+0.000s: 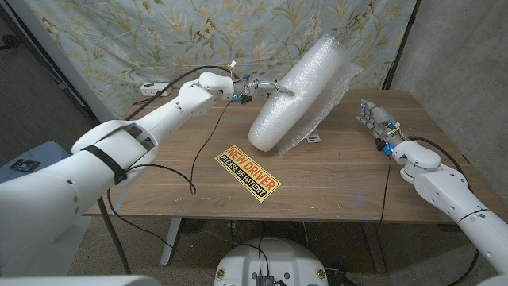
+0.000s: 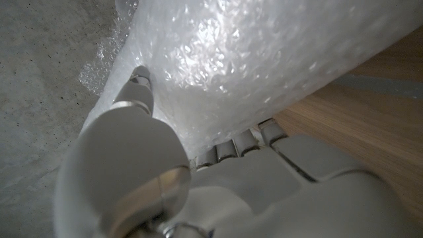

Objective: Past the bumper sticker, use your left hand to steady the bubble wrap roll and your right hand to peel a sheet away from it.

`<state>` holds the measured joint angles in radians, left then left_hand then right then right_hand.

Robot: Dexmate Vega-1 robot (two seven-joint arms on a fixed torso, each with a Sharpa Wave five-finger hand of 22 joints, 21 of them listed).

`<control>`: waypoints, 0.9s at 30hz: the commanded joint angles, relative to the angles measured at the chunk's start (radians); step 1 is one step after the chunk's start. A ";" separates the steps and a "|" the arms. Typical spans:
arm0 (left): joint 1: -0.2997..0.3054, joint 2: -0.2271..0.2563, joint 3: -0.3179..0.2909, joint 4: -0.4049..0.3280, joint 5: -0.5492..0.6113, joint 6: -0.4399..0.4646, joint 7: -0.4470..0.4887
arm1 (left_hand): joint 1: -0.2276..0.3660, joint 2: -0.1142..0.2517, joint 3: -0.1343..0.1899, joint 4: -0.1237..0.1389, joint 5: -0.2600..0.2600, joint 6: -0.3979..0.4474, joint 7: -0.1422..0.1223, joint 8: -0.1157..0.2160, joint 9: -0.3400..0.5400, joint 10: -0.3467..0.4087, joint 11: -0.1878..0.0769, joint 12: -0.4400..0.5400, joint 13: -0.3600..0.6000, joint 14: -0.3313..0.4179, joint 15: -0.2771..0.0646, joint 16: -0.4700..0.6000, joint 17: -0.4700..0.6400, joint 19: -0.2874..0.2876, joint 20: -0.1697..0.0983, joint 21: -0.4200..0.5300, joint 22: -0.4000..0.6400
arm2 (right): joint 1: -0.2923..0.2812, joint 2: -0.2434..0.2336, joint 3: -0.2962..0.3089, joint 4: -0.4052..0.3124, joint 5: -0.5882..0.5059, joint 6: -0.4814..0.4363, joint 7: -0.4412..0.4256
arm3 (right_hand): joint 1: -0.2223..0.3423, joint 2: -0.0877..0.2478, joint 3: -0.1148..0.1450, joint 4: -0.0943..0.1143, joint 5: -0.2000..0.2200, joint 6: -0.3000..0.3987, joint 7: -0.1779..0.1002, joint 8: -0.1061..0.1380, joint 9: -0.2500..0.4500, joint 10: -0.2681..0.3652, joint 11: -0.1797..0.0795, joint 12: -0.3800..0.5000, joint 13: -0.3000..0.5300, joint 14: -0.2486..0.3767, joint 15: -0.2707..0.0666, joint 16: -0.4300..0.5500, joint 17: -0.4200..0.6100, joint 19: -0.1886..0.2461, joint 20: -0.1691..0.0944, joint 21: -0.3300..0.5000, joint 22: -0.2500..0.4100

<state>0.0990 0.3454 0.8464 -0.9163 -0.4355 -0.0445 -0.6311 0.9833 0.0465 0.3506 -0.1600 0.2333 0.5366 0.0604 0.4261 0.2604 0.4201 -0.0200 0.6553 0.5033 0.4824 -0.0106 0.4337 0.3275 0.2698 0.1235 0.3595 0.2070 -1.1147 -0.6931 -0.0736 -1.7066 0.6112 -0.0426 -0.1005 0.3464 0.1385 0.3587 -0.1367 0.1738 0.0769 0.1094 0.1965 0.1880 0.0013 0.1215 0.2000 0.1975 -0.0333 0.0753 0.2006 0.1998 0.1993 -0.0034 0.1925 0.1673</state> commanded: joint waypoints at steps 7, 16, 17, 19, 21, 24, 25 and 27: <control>-0.020 -0.071 -0.021 0.165 -0.076 -0.017 -0.018 | 0.034 0.040 0.005 0.002 0.009 0.029 0.004 0.020 0.047 0.017 0.001 0.011 0.016 0.013 -0.002 0.012 0.004 0.007 0.008 0.007 0.004 | -0.075 0.020 0.054 -0.108 -0.034 -0.042 -0.029 | 0.009 -0.013 0.001 -0.011 0.006 0.003 0.015 0.003 0.002 0.009 0.014 0.008 0.002 0.007 0.012 0.010 -0.001 0.008 0.012 0.004 0.003; -0.068 -0.144 -0.023 0.335 -0.111 -0.061 -0.061 | 0.036 0.041 0.006 0.001 0.012 0.032 0.006 0.022 0.050 0.023 0.001 0.013 0.020 0.020 -0.003 0.015 0.005 0.011 0.008 0.009 0.005 | -0.111 0.034 0.088 -0.160 -0.050 -0.070 -0.043 | 0.013 -0.019 0.000 -0.015 0.006 0.004 0.021 0.003 0.002 0.016 0.023 0.010 0.002 0.012 0.019 0.010 -0.002 0.010 0.018 0.004 0.003; -0.075 -0.154 -0.023 0.359 -0.116 -0.069 -0.068 | 0.036 0.041 0.005 0.002 0.012 0.032 0.006 0.022 0.051 0.024 -0.001 0.013 0.020 0.021 -0.003 0.015 0.005 0.011 0.007 0.009 0.005 | -0.113 0.031 0.090 -0.165 -0.054 -0.076 -0.042 | 0.014 -0.020 0.000 -0.016 0.006 0.004 0.022 0.003 0.002 0.016 0.023 0.010 0.002 0.012 0.020 0.010 -0.002 0.011 0.019 0.004 0.003; -0.090 -0.176 -0.022 0.410 -0.122 -0.084 -0.078 | 0.037 0.041 0.006 0.001 0.013 0.032 0.007 0.023 0.051 0.023 0.000 0.013 0.022 0.021 -0.001 0.016 0.006 0.010 0.008 0.009 0.005 | -0.116 0.023 0.093 -0.175 -0.067 -0.089 -0.040 | 0.014 -0.021 0.000 -0.016 0.005 0.003 0.023 0.002 0.002 0.015 0.024 0.010 0.002 0.010 0.025 0.009 -0.002 0.010 0.020 0.004 0.003; -0.108 -0.202 -0.021 0.467 -0.130 -0.094 -0.083 | 0.036 0.040 0.006 0.002 0.013 0.033 0.007 0.023 0.052 0.023 0.000 0.013 0.022 0.021 -0.001 0.015 0.005 0.010 0.007 0.010 0.005 | -0.118 0.023 0.097 -0.179 -0.069 -0.094 -0.032 | 0.015 -0.022 0.000 -0.017 0.005 0.000 0.027 0.000 0.002 0.012 0.024 0.008 0.002 0.007 0.027 0.007 -0.002 0.007 0.022 0.003 0.003; -0.128 -0.229 -0.020 0.526 -0.140 -0.096 -0.081 | 0.037 0.042 0.006 0.002 0.014 0.033 0.008 0.023 0.053 0.023 0.001 0.013 0.024 0.021 -0.001 0.016 0.006 0.010 0.008 0.010 0.005 | -0.120 0.023 0.102 -0.188 -0.080 -0.103 -0.030 | 0.016 -0.026 -0.002 -0.018 0.004 -0.010 0.032 -0.004 0.002 0.007 0.029 0.005 0.002 0.001 0.031 0.004 -0.002 0.002 0.027 0.000 0.003; -0.131 -0.234 -0.020 0.534 -0.143 -0.091 -0.077 | 0.037 0.042 0.006 0.002 0.015 0.034 0.007 0.024 0.054 0.024 0.001 0.013 0.024 0.022 0.000 0.016 0.006 0.011 0.008 0.010 0.005 | -0.120 0.023 0.103 -0.191 -0.085 -0.107 -0.032 | 0.016 -0.026 -0.002 -0.018 0.004 -0.011 0.032 -0.004 0.001 0.006 0.029 0.005 0.002 0.001 0.032 0.004 -0.002 0.001 0.027 0.000 0.003; -0.135 -0.242 -0.020 0.545 -0.150 -0.078 -0.063 | 0.038 0.042 0.007 0.002 0.015 0.033 0.009 0.024 0.054 0.024 0.001 0.013 0.025 0.022 0.000 0.015 0.006 0.011 0.007 0.010 0.005 | -0.121 0.025 0.107 -0.195 -0.090 -0.110 -0.030 | 0.016 -0.027 -0.002 -0.018 0.004 -0.013 0.033 -0.005 0.001 0.005 0.030 0.005 0.002 0.000 0.032 0.004 -0.002 0.001 0.028 0.000 0.003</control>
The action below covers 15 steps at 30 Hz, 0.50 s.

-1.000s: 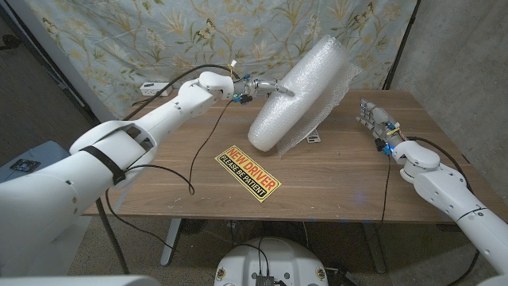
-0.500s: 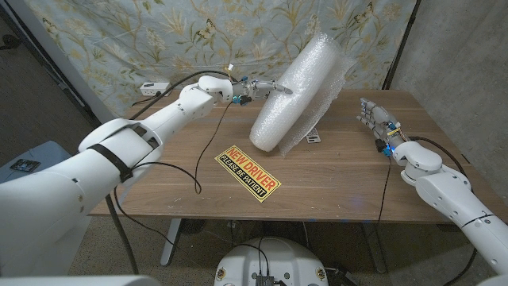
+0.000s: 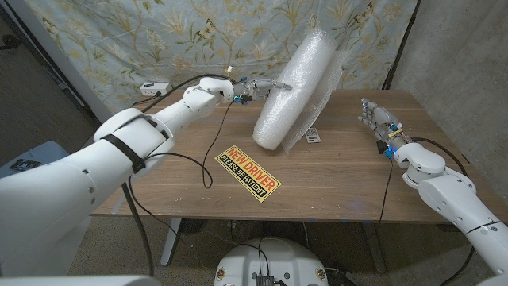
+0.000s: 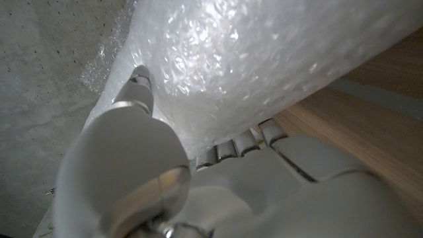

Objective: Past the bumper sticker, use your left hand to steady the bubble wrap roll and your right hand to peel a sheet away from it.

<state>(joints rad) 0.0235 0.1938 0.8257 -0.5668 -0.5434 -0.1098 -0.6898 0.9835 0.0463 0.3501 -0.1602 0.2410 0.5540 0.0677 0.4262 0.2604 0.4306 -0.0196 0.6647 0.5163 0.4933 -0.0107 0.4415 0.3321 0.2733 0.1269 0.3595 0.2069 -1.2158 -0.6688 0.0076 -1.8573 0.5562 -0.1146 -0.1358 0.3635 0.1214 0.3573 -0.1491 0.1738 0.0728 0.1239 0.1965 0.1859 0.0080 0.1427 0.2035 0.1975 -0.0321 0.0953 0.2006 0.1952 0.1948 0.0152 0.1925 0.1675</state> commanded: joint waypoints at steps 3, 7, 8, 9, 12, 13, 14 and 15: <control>-0.064 -0.100 -0.001 0.205 -0.048 0.009 0.022 | 0.036 0.043 0.007 0.003 0.008 0.017 0.001 0.024 0.055 0.013 0.003 0.003 0.013 0.011 0.002 0.008 0.002 0.008 0.005 0.011 0.005 | -0.017 0.003 0.028 -0.050 -0.046 -0.048 0.003 | 0.000 -0.012 -0.002 -0.006 0.003 -0.010 0.021 -0.005 0.003 -0.002 0.011 0.001 0.002 -0.002 0.017 0.003 0.002 0.005 0.011 0.000 0.003; -0.067 -0.112 -0.004 0.211 -0.054 0.037 0.063 | 0.035 0.044 0.007 0.004 0.010 0.017 0.002 0.025 0.056 0.015 0.003 0.003 0.015 0.013 0.002 0.008 0.001 0.008 0.007 0.012 0.005 | -0.012 0.008 0.028 -0.053 -0.055 -0.059 0.004 | 0.000 -0.016 -0.003 -0.007 0.002 -0.014 0.025 -0.006 0.003 -0.003 0.016 0.000 0.002 -0.002 0.021 0.003 0.002 0.005 0.014 0.000 0.003; -0.068 -0.115 -0.007 0.212 -0.057 0.045 0.072 | 0.036 0.043 0.007 0.003 0.010 0.021 0.000 0.026 0.057 0.017 0.003 0.004 0.015 0.015 0.001 0.008 0.001 0.008 0.006 0.012 0.005 | -0.011 0.008 0.028 -0.056 -0.058 -0.064 0.003 | 0.000 -0.016 -0.004 -0.007 0.002 -0.015 0.025 -0.007 0.003 -0.003 0.016 0.000 0.002 -0.002 0.021 0.002 0.002 0.005 0.015 0.000 0.003; -0.068 -0.119 -0.009 0.213 -0.059 0.053 0.081 | 0.035 0.043 0.007 0.004 0.010 0.021 0.000 0.026 0.057 0.016 0.004 0.003 0.016 0.014 0.001 0.009 0.001 0.008 0.007 0.012 0.005 | -0.010 0.008 0.029 -0.058 -0.058 -0.068 0.004 | 0.000 -0.017 -0.004 -0.007 0.002 -0.017 0.027 -0.007 0.003 -0.004 0.017 0.000 0.002 -0.002 0.024 0.002 0.002 0.005 0.016 0.000 0.003; -0.070 -0.128 -0.010 0.215 -0.057 0.070 0.113 | 0.037 0.043 0.007 0.003 0.011 0.021 0.002 0.027 0.058 0.017 0.005 0.004 0.017 0.015 0.001 0.009 0.002 0.008 0.006 0.012 0.005 | -0.009 0.003 0.032 -0.064 -0.061 -0.080 0.014 | 0.001 -0.020 -0.005 -0.008 0.001 -0.020 0.029 -0.008 0.003 -0.004 0.022 0.000 0.002 -0.002 0.027 0.002 0.002 0.004 0.019 -0.001 0.003; -0.070 -0.132 -0.015 0.217 -0.061 0.081 0.127 | 0.036 0.043 0.007 0.003 0.011 0.021 0.003 0.027 0.058 0.017 0.005 0.003 0.017 0.014 0.001 0.009 0.002 0.008 0.006 0.012 0.005 | -0.009 0.003 0.033 -0.068 -0.062 -0.084 0.015 | 0.002 -0.021 -0.005 -0.008 0.001 -0.021 0.030 -0.008 0.003 -0.006 0.024 -0.001 0.002 -0.003 0.030 0.002 0.002 0.003 0.022 -0.001 0.003; -0.070 -0.137 -0.019 0.217 -0.062 0.090 0.142 | 0.035 0.043 0.006 0.004 0.011 0.020 0.002 0.026 0.059 0.016 0.005 0.003 0.018 0.014 0.001 0.010 0.002 0.008 0.006 0.012 0.005 | -0.009 0.001 0.035 -0.072 -0.063 -0.090 0.015 | 0.003 -0.022 -0.005 -0.009 0.001 -0.022 0.034 -0.008 0.003 -0.005 0.027 -0.001 0.002 -0.003 0.034 0.001 0.002 0.003 0.023 -0.001 0.003; -0.070 -0.140 -0.019 0.217 -0.060 0.095 0.154 | 0.036 0.042 0.006 0.003 0.011 0.022 0.002 0.027 0.059 0.017 0.004 0.003 0.018 0.016 0.001 0.010 0.002 0.008 0.006 0.012 0.006 | -0.009 -0.002 0.037 -0.077 -0.066 -0.097 0.017 | 0.004 -0.023 -0.005 -0.009 0.001 -0.023 0.035 -0.009 0.003 -0.005 0.028 -0.001 0.002 -0.003 0.034 0.001 0.002 0.003 0.024 -0.001 0.003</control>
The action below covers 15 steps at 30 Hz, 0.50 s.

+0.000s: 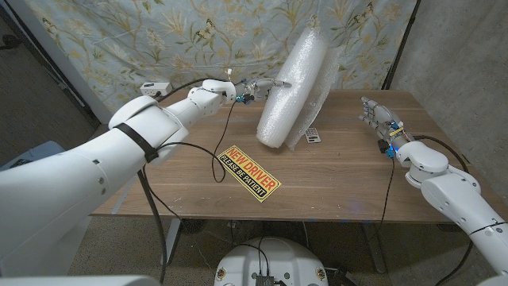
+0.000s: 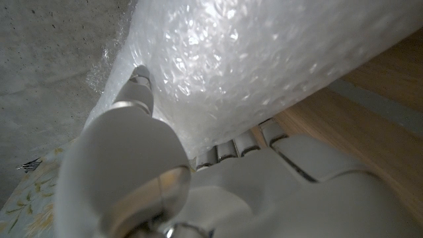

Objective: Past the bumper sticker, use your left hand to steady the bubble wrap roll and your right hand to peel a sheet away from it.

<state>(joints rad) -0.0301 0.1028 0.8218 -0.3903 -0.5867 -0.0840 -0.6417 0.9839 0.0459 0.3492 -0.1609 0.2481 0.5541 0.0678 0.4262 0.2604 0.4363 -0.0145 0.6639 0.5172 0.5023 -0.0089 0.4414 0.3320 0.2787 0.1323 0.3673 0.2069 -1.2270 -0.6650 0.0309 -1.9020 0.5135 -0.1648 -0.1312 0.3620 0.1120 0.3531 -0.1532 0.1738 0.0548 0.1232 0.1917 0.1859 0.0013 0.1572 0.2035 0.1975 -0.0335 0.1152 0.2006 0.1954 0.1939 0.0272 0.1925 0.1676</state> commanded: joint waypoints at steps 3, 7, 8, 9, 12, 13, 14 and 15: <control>-0.003 -0.038 -0.018 0.001 -0.014 0.094 0.123 | 0.035 0.043 0.007 0.004 0.005 0.022 0.003 0.028 0.060 0.012 0.000 0.004 0.019 0.008 -0.002 0.011 0.003 0.002 0.001 0.005 0.006 | 0.002 -0.015 0.016 -0.048 -0.034 -0.071 0.010 | 0.009 -0.016 -0.001 -0.007 0.001 -0.010 0.040 -0.005 0.003 0.001 0.017 -0.001 0.002 -0.002 0.019 0.001 0.001 0.003 0.017 -0.001 0.003; 0.009 -0.031 -0.026 -0.031 -0.018 0.119 0.125 | 0.035 0.044 0.007 0.004 0.007 0.026 0.002 0.030 0.062 0.013 0.001 0.004 0.021 0.009 0.000 0.013 0.004 0.002 0.001 0.005 0.006 | 0.004 -0.017 0.021 -0.056 -0.039 -0.084 0.017 | 0.014 -0.020 0.000 -0.010 0.001 -0.013 0.044 -0.005 0.003 0.000 0.021 -0.001 0.003 0.000 0.027 0.001 0.001 0.003 0.024 -0.001 0.003; 0.009 -0.031 -0.026 -0.034 -0.016 0.120 0.127 | 0.036 0.043 0.007 0.003 0.007 0.027 0.004 0.030 0.063 0.015 0.001 0.004 0.022 0.010 0.000 0.013 0.004 0.002 0.001 0.006 0.006 | 0.005 -0.016 0.022 -0.057 -0.039 -0.087 0.019 | 0.015 -0.020 0.000 -0.010 0.001 -0.014 0.044 -0.005 0.003 0.000 0.022 -0.001 0.003 0.000 0.028 0.001 0.001 0.003 0.025 -0.001 0.003; 0.010 -0.030 -0.027 -0.038 -0.016 0.122 0.127 | 0.035 0.043 0.007 0.004 0.007 0.028 0.002 0.031 0.063 0.016 -0.002 0.005 0.022 0.011 0.000 0.014 0.004 0.002 0.001 0.006 0.006 | 0.007 -0.015 0.023 -0.057 -0.038 -0.086 0.024 | 0.016 -0.021 0.000 -0.011 0.001 -0.014 0.045 -0.005 0.003 0.000 0.022 -0.001 0.003 0.001 0.029 0.001 0.001 0.003 0.026 -0.001 0.003; 0.010 -0.037 -0.033 -0.038 -0.017 0.133 0.143 | 0.035 0.044 0.006 0.005 0.008 0.029 0.004 0.032 0.064 0.016 0.000 0.004 0.024 0.011 0.000 0.015 0.005 0.002 0.001 0.006 0.006 | 0.012 -0.016 0.023 -0.056 -0.042 -0.093 0.032 | 0.018 -0.022 0.000 -0.012 0.001 -0.014 0.046 -0.004 0.003 0.003 0.024 0.000 0.003 0.002 0.029 0.001 0.001 0.004 0.027 -0.001 0.003; 0.010 -0.039 -0.034 -0.038 -0.016 0.136 0.151 | 0.035 0.044 0.006 0.005 0.008 0.030 0.004 0.032 0.065 0.018 0.000 0.005 0.024 0.011 0.001 0.015 0.005 0.002 0.001 0.006 0.006 | 0.015 -0.016 0.022 -0.056 -0.043 -0.095 0.034 | 0.019 -0.023 0.000 -0.012 0.001 -0.014 0.046 -0.004 0.003 0.003 0.024 0.000 0.003 0.002 0.029 0.001 0.001 0.004 0.028 -0.001 0.003; 0.010 -0.041 -0.036 -0.038 -0.016 0.140 0.158 | 0.034 0.044 0.007 0.005 0.009 0.032 0.003 0.033 0.065 0.018 -0.001 0.004 0.025 0.011 -0.001 0.014 0.005 0.002 0.001 0.006 0.006 | 0.017 -0.015 0.022 -0.055 -0.044 -0.097 0.034 | 0.020 -0.023 0.000 -0.012 0.001 -0.014 0.047 -0.004 0.003 0.003 0.025 0.000 0.003 0.002 0.029 0.001 0.001 0.004 0.028 -0.001 0.003; 0.011 -0.044 -0.039 -0.038 -0.017 0.144 0.165 | 0.034 0.044 0.007 0.005 0.009 0.032 0.003 0.033 0.066 0.017 -0.001 0.004 0.025 0.011 -0.001 0.014 0.005 0.002 0.001 0.007 0.006 | 0.018 -0.015 0.022 -0.054 -0.045 -0.099 0.035 | 0.020 -0.023 0.000 -0.012 0.001 -0.014 0.048 -0.004 0.002 0.004 0.026 0.000 0.003 0.002 0.030 0.002 0.001 0.004 0.028 -0.001 0.003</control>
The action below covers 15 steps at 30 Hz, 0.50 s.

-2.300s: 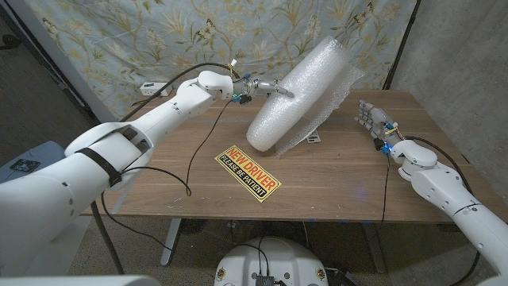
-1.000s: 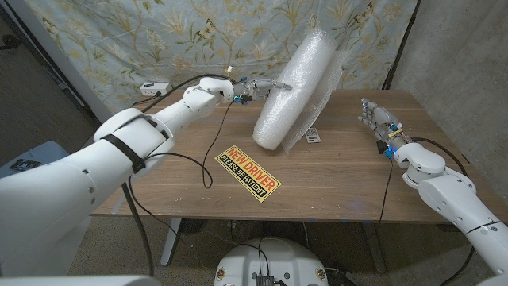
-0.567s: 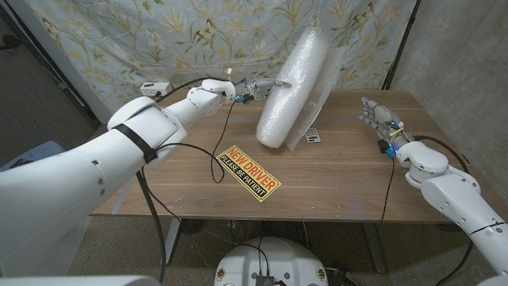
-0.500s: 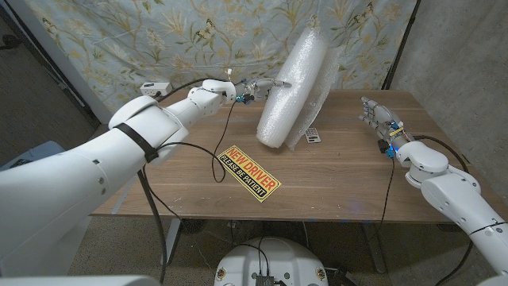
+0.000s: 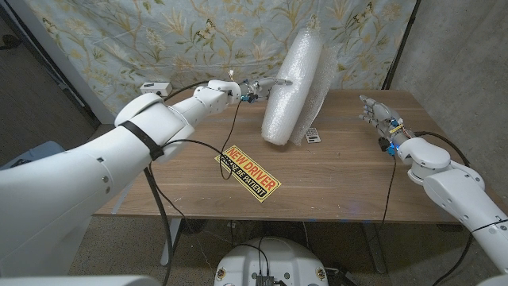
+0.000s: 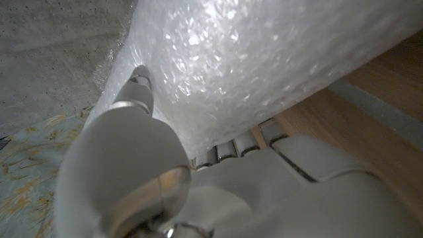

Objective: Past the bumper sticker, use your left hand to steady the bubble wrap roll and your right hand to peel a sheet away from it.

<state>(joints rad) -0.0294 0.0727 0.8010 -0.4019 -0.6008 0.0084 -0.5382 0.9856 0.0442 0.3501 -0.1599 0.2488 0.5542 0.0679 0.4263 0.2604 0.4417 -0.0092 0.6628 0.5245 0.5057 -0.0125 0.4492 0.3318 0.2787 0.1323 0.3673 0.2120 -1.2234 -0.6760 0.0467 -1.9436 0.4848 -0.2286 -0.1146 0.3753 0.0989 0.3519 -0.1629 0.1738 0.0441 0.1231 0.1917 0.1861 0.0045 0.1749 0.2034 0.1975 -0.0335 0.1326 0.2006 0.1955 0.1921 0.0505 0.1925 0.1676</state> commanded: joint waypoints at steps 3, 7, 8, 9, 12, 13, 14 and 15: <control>0.012 -0.019 -0.029 -0.027 -0.005 0.060 0.080 | 0.034 0.047 0.006 0.004 0.009 0.032 0.002 0.033 0.067 0.013 -0.005 0.005 0.019 0.008 0.002 0.008 0.006 0.003 0.002 0.007 0.001 | 0.018 -0.003 0.005 -0.012 -0.020 -0.039 0.020 | 0.008 -0.011 0.002 -0.002 0.001 -0.004 0.049 -0.003 0.002 0.000 0.007 0.000 0.003 0.003 0.013 0.002 0.001 0.006 0.005 -0.001 0.003; 0.016 -0.027 -0.046 -0.027 -0.010 0.067 0.100 | 0.035 0.047 0.007 0.003 0.011 0.032 0.001 0.034 0.068 0.014 -0.004 0.005 0.021 0.008 0.003 0.008 0.006 0.003 0.002 0.008 0.001 | 0.021 -0.004 0.006 -0.015 -0.025 -0.048 0.021 | 0.010 -0.011 0.002 -0.002 0.001 -0.004 0.049 -0.003 0.002 0.000 0.008 0.000 0.004 0.003 0.014 0.002 0.001 0.006 0.006 -0.001 0.003; 0.018 -0.028 -0.051 -0.027 -0.014 0.068 0.101 | 0.035 0.047 0.007 0.003 0.011 0.033 0.001 0.034 0.069 0.014 -0.005 0.005 0.021 0.008 0.002 0.008 0.006 0.003 0.002 0.008 0.001 | 0.026 -0.007 0.004 -0.015 -0.026 -0.056 0.024 | 0.011 -0.011 0.002 -0.002 0.001 -0.005 0.049 -0.003 0.002 -0.001 0.009 0.000 0.004 0.003 0.014 0.002 0.001 0.006 0.005 -0.001 0.003; 0.021 -0.030 -0.057 -0.027 -0.018 0.069 0.099 | 0.034 0.047 0.007 0.003 0.011 0.034 -0.001 0.035 0.069 0.013 -0.004 0.004 0.022 0.008 0.003 0.008 0.006 0.003 0.001 0.008 0.001 | 0.029 -0.010 0.003 -0.014 -0.026 -0.059 0.028 | 0.011 -0.011 0.002 -0.002 0.001 -0.005 0.049 -0.003 0.002 -0.001 0.009 0.000 0.004 0.003 0.014 0.002 0.001 0.006 0.006 -0.001 0.003; 0.028 -0.031 -0.072 -0.027 -0.031 0.071 0.079 | 0.035 0.047 0.008 0.002 0.012 0.036 -0.001 0.036 0.070 0.015 -0.004 0.005 0.023 0.010 0.003 0.008 0.005 0.003 0.001 0.009 0.001 | 0.036 -0.016 0.001 -0.014 -0.029 -0.067 0.035 | 0.013 -0.011 0.002 -0.002 0.001 -0.006 0.049 -0.003 0.002 -0.001 0.008 0.000 0.004 0.003 0.015 0.002 0.001 0.006 0.006 -0.001 0.003; 0.030 -0.031 -0.076 -0.027 -0.035 0.071 0.070 | 0.035 0.047 0.008 0.003 0.012 0.038 0.001 0.037 0.071 0.015 -0.004 0.004 0.023 0.011 0.003 0.009 0.006 0.003 0.001 0.009 0.001 | 0.039 -0.017 0.000 -0.013 -0.029 -0.067 0.037 | 0.013 -0.011 0.002 -0.002 0.001 -0.006 0.049 -0.003 0.002 -0.001 0.009 0.000 0.004 0.003 0.015 0.001 0.001 0.006 0.006 -0.001 0.003; 0.030 -0.031 -0.077 -0.027 -0.036 0.070 0.060 | 0.035 0.046 0.007 0.003 0.013 0.038 0.001 0.037 0.071 0.015 -0.005 0.004 0.024 0.012 0.003 0.009 0.005 0.004 0.000 0.009 0.001 | 0.041 -0.017 -0.001 -0.012 -0.031 -0.068 0.037 | 0.014 -0.011 0.003 -0.002 0.001 -0.006 0.049 -0.003 0.002 -0.001 0.008 0.000 0.004 0.002 0.015 0.001 0.001 0.006 0.006 -0.001 0.003; 0.031 -0.030 -0.077 -0.027 -0.037 0.069 0.052 | 0.035 0.047 0.008 0.002 0.013 0.038 0.001 0.037 0.071 0.015 -0.004 0.004 0.024 0.011 0.004 0.008 0.005 0.004 0.001 0.009 0.001 | 0.044 -0.017 -0.003 -0.012 -0.033 -0.071 0.036 | 0.014 -0.011 0.003 -0.002 0.001 -0.006 0.049 -0.003 0.002 -0.002 0.007 0.000 0.004 0.002 0.015 0.001 0.001 0.006 0.006 -0.001 0.003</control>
<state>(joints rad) -0.0128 0.0511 0.7578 -0.4235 -0.6159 0.0633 -0.4645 0.9842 0.0455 0.3500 -0.1598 0.2560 0.5543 0.0679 0.4263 0.2604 0.4417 -0.0093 0.6591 0.5317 0.5081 -0.0100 0.4491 0.3338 0.2786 0.1322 0.3673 0.2120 -1.2002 -0.6833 0.0507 -1.9556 0.4639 -0.2747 -0.0919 0.3805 0.0936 0.3519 -0.1628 0.1738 0.0443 0.1232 0.1917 0.1861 0.0045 0.1748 0.2034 0.1975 -0.0281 0.1380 0.2006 0.1956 0.1920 0.0503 0.1925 0.1677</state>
